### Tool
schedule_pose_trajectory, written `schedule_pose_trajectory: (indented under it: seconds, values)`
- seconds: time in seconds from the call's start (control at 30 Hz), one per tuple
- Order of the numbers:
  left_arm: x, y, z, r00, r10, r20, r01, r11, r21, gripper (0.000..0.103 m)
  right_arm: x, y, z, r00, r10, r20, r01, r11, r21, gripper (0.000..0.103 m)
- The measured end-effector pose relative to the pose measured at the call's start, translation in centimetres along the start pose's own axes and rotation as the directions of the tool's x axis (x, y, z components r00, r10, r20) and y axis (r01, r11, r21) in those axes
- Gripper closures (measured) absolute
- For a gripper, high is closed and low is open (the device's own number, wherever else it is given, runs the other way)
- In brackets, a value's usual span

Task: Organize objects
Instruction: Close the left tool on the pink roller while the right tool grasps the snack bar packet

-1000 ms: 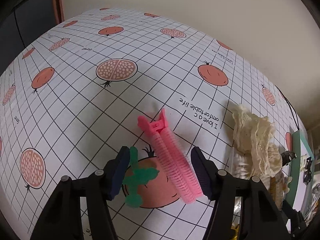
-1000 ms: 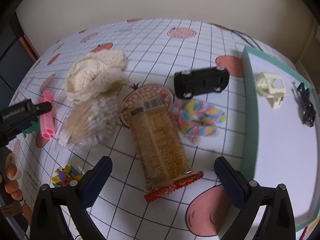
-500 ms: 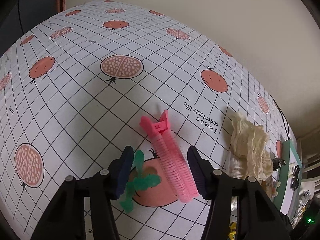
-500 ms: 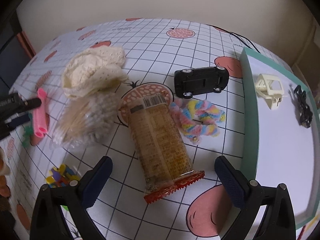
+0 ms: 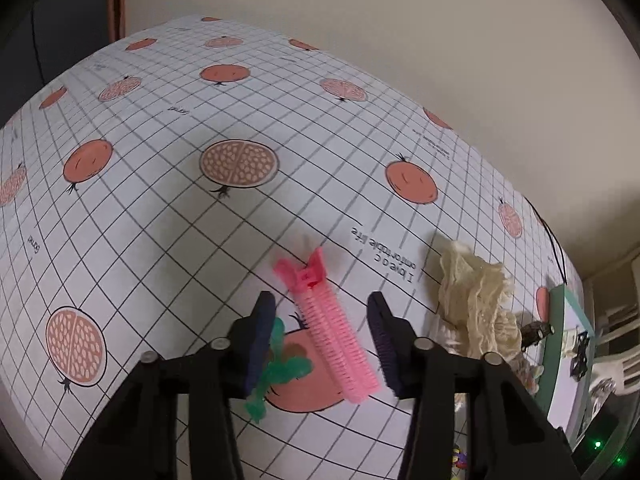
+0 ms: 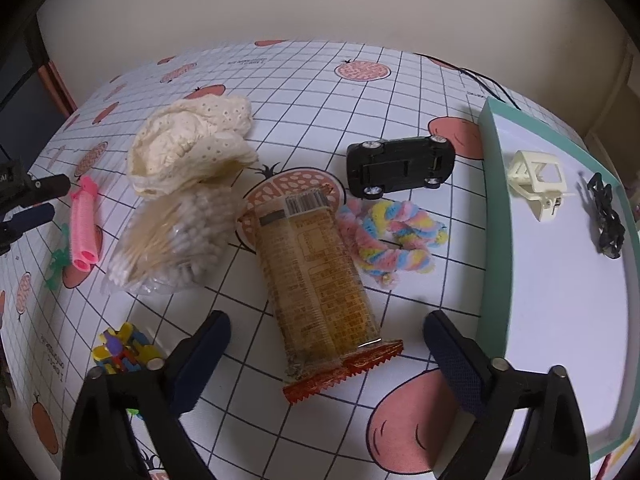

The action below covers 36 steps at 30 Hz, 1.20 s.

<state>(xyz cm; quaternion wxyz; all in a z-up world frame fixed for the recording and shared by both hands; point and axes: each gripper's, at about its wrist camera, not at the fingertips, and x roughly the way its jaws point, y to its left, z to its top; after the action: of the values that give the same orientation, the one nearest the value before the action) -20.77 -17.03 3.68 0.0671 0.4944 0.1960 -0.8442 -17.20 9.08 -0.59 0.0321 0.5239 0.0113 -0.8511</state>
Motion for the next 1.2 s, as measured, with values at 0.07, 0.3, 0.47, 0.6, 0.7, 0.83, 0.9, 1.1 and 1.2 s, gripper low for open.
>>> schedule_pose_trajectory:
  seconds: [0.07,0.3,0.47,0.6,0.7,0.83,0.9,1.1,1.2]
  values:
    - [0.4,-0.5,-0.2,1.0,0.013,-0.018,-0.013,1.0,0.012,0.055,-0.2,-0.2,0.2,1.0,-0.002,0.008,0.002,1.0,0.006,0.015]
    - [1.9,-1.8,-0.9,0.997,0.059,-0.059,-0.055,0.996,0.068,0.057,-1.0,-1.3,0.5,0.999,-0.003,0.039,0.001,0.999,0.049,0.042]
    - [3.2,-3.5,-1.5,0.989,0.134,-0.069,-0.122,0.981,0.148,0.057,-1.1,-1.6,0.6,0.999,0.022,0.045,-0.023,0.999,0.043,0.045]
    - [3.5,-4.3,-1.9,0.98,0.19,-0.053,-0.176,0.965,0.197,0.058,-1.1,-1.9,0.6,0.998,0.05,0.047,-0.052,0.998,0.046,0.046]
    - [4.0,-5.1,-2.4,0.974,0.221,-0.045,-0.204,0.948,0.245,0.058,-1.1,-2.0,0.6,0.997,0.065,0.051,-0.067,0.997,0.044,0.046]
    - [4.0,-6.1,-2.9,0.97,0.242,-0.025,-0.224,0.929,0.296,0.068,-1.2,-1.9,0.5,0.996,0.068,0.055,-0.07,0.997,0.032,0.047]
    - [3.9,-6.3,-3.0,0.97,0.242,-0.022,-0.223,0.925,0.307,0.071,-1.2,-2.0,0.4,0.996,0.068,0.054,-0.069,0.997,0.028,0.048]
    - [3.7,-6.3,-3.4,0.976,0.215,-0.038,-0.192,0.928,0.319,0.074,-1.4,-2.4,0.5,0.994,0.1,0.047,-0.103,0.993,0.061,0.055]
    - [3.6,-6.7,-3.5,0.976,0.214,-0.037,-0.191,0.927,0.323,0.074,-1.5,-2.7,0.4,0.991,0.125,0.043,-0.129,0.988,0.089,0.056]
